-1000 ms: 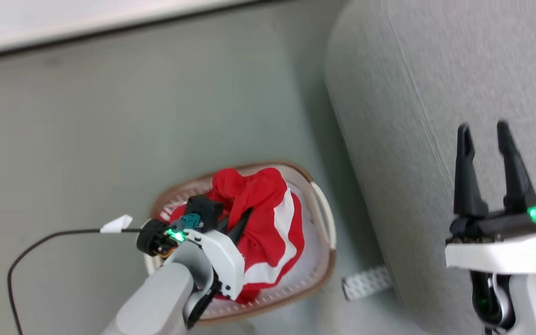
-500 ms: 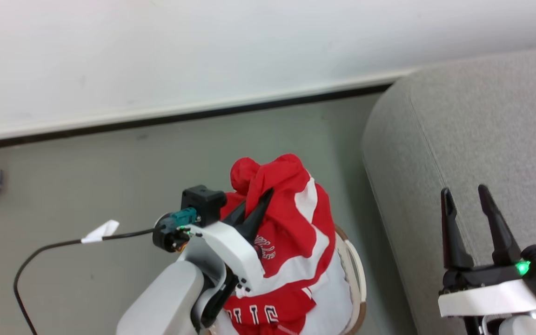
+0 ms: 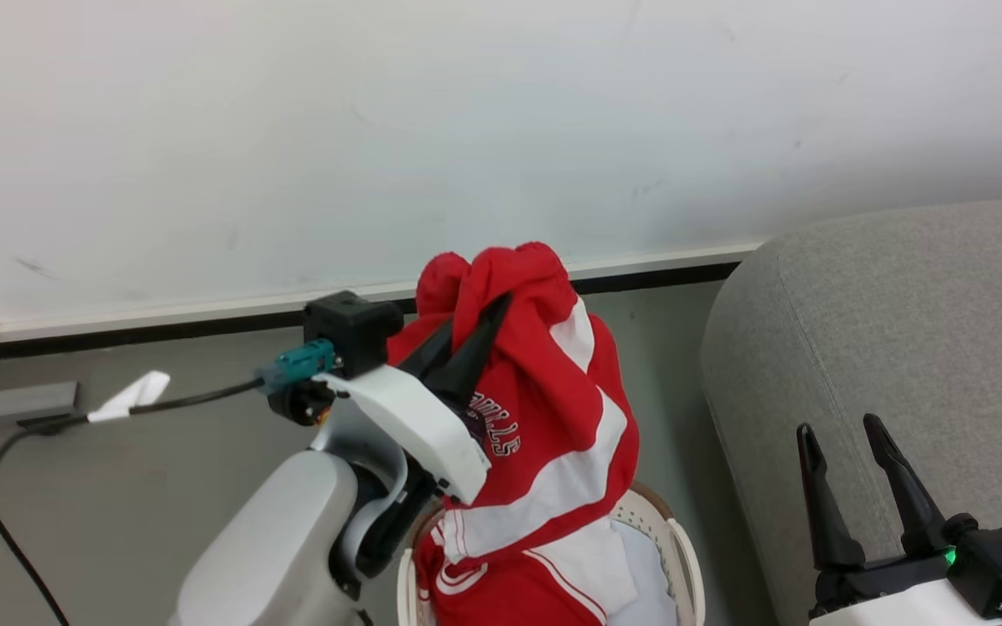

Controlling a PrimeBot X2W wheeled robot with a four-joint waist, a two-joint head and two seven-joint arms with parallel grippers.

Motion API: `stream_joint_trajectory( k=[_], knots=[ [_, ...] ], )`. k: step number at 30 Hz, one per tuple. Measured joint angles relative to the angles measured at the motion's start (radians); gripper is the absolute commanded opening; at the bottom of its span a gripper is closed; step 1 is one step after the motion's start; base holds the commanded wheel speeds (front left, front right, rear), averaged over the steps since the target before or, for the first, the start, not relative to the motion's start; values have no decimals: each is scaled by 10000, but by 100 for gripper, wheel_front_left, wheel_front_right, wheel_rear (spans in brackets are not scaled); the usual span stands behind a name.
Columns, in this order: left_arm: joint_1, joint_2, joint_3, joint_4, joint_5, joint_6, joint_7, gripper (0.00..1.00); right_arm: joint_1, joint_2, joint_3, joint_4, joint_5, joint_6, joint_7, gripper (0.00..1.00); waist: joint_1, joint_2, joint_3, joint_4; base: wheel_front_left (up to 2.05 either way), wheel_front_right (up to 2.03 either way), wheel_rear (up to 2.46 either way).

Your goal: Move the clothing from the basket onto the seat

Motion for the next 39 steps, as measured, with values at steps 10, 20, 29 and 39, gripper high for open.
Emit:
stream_joint_trajectory(
  k=[10,20,29,39],
  knots=[
    [-76,115,-107,-723,-44,148,470,0,-171,-1348,2165,-775,-140,0,0,100,1,0,-265,157,0,0,0],
    [-29,-113,-508,-836,-38,171,545,0,-1899,-1906,4602,-151,368,2,0,100,1,0,-398,331,0,0,0],
    [-92,-474,-1045,-936,-17,40,738,0,-3489,-1352,5810,2249,286,2,0,100,2,0,-422,553,0,0,0],
    [-199,-677,-1256,-963,-115,-35,849,0,-4292,-426,6002,3776,777,2,0,0,2,0,-486,852,0,0,0]
  ],
)
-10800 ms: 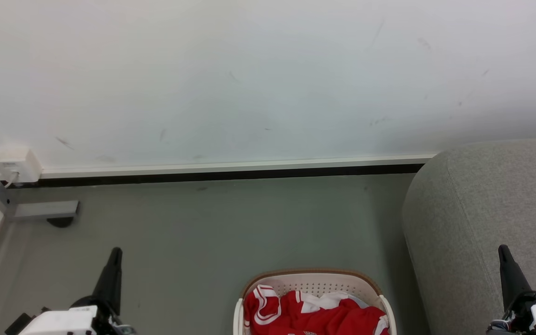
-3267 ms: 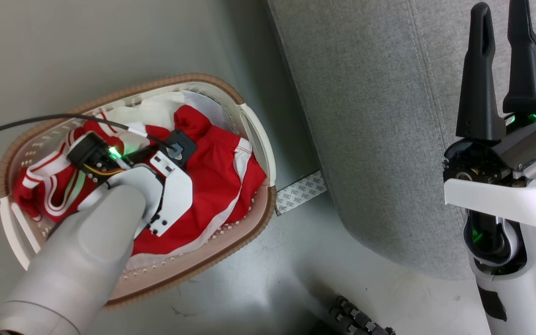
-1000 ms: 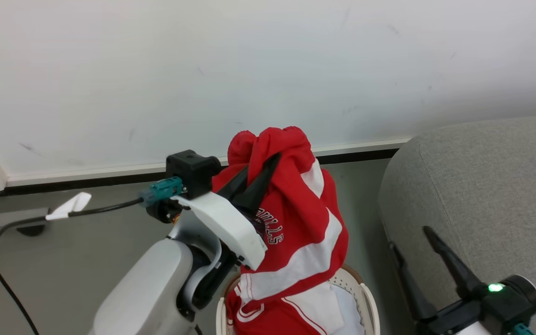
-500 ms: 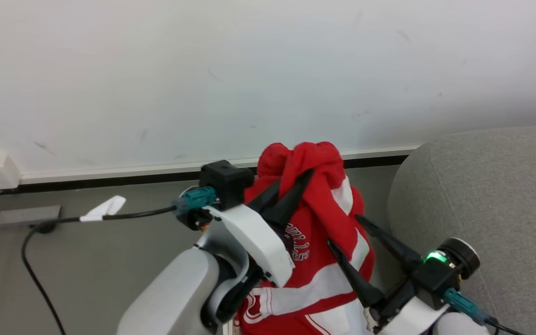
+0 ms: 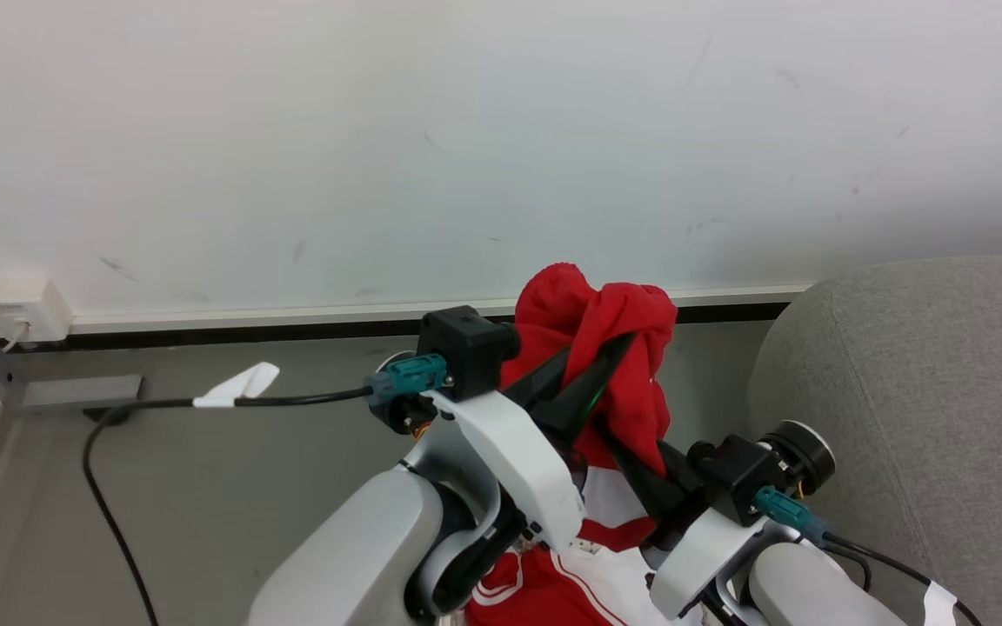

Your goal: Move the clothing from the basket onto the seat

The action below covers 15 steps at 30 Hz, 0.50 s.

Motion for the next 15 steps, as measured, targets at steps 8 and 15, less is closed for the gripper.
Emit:
stream_joint_trajectory(
  k=[8,15],
  knots=[
    [7,276,115,182,174,196,-330,89,126,-58,-474,-439,180,0,0,0,0,0,4,-30,0,0,0],
    [167,487,-23,577,414,207,-665,100,502,-247,-1087,-740,309,0,0,0,0,0,8,-93,0,0,0]
  ],
)
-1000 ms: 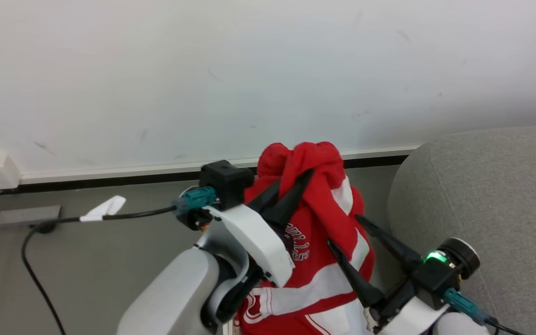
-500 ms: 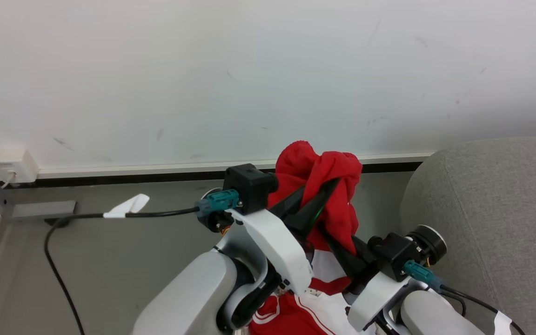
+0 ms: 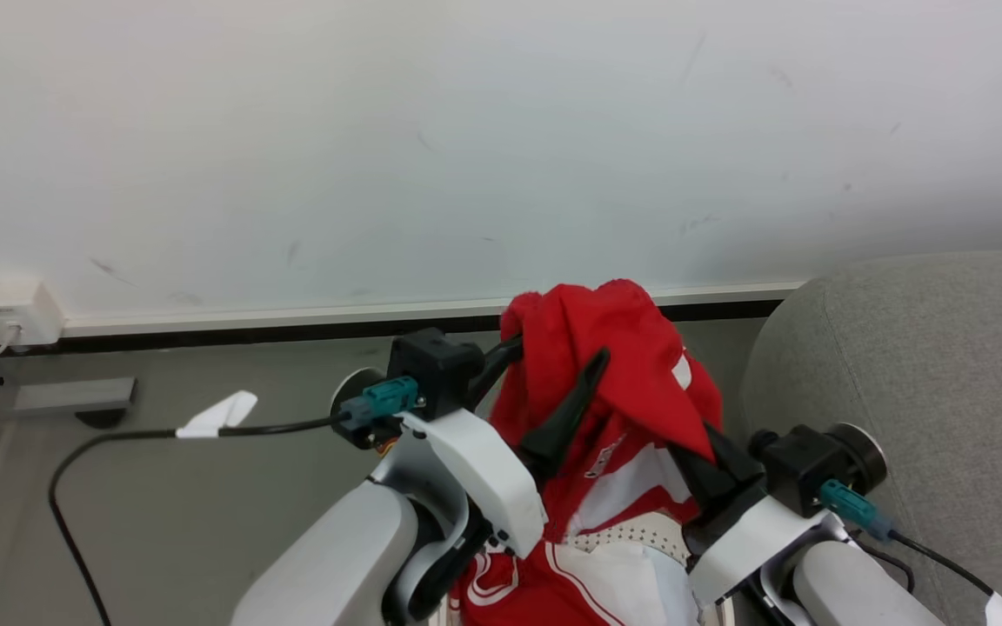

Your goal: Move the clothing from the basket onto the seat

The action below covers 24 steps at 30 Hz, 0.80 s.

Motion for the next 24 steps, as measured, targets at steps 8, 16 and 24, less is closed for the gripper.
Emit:
stream_joint_trajectory(
  k=[8,16,24],
  knots=[
    [260,52,-295,495,268,-15,-314,100,301,-245,-721,-276,8,0,2,0,0,0,49,-169,0,0,0],
    [425,-10,-545,836,286,-90,-577,100,422,-512,-1248,-523,-15,0,2,0,0,0,122,-697,0,0,0],
    [421,-104,-727,1035,370,-121,-767,100,454,-694,-1609,-711,-58,0,2,0,0,0,282,-1542,0,0,0]
  ],
)
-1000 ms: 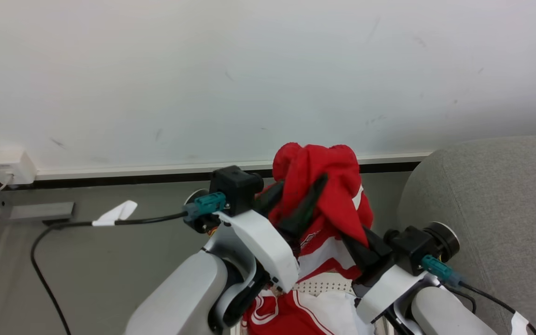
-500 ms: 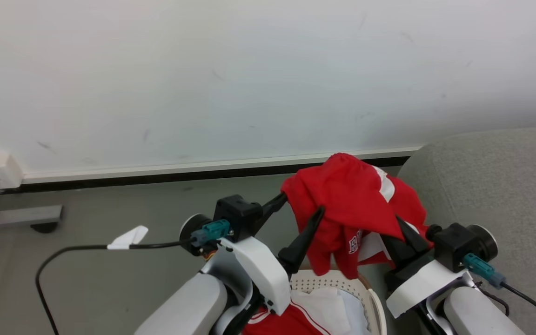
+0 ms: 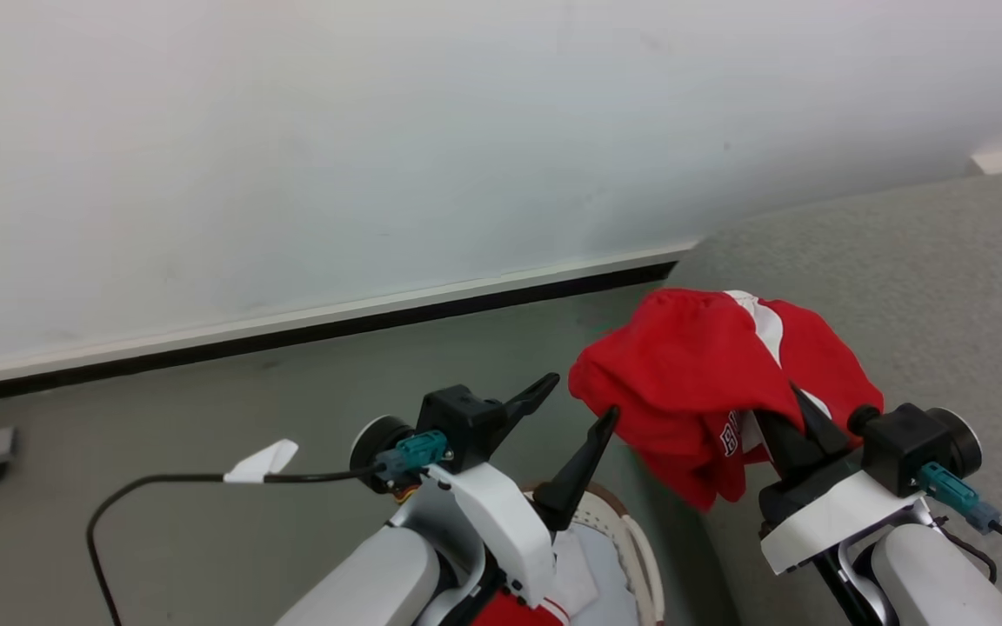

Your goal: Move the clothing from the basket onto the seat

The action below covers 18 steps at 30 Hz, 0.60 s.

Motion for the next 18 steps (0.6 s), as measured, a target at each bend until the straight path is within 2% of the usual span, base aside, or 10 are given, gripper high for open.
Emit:
stream_joint_trajectory(
  k=[11,18],
  knots=[
    [-43,-211,-290,169,52,-75,-142,100,206,-240,-382,-255,2,0,0,0,0,0,267,-1303,0,0,0],
    [-356,-286,-449,188,174,-140,-163,100,219,-245,-721,-585,50,0,0,0,0,0,841,-1643,0,0,0]
  ],
)
